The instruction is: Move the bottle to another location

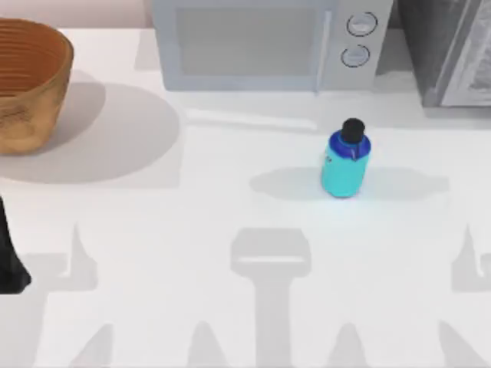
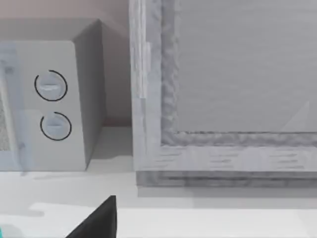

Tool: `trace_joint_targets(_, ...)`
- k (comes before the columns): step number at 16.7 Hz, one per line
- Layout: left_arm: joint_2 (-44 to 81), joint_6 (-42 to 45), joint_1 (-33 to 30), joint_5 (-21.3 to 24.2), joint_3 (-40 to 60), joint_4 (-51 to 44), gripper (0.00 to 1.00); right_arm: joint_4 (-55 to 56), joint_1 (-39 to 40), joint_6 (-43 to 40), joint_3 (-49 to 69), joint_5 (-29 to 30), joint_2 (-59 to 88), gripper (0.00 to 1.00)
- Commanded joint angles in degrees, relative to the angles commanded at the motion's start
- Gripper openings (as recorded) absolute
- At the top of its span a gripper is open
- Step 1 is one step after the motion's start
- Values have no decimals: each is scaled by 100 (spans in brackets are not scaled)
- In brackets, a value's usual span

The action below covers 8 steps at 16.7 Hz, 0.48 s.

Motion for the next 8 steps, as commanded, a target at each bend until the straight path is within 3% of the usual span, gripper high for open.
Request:
trace_joint_targets(4,162,-2,-60,9,57,124,100,0,0,0,0,0,0,100)
trace_joint_targets(8,1195,-1,-398,45,390,858,100,0,0,0,0,0,0,100)
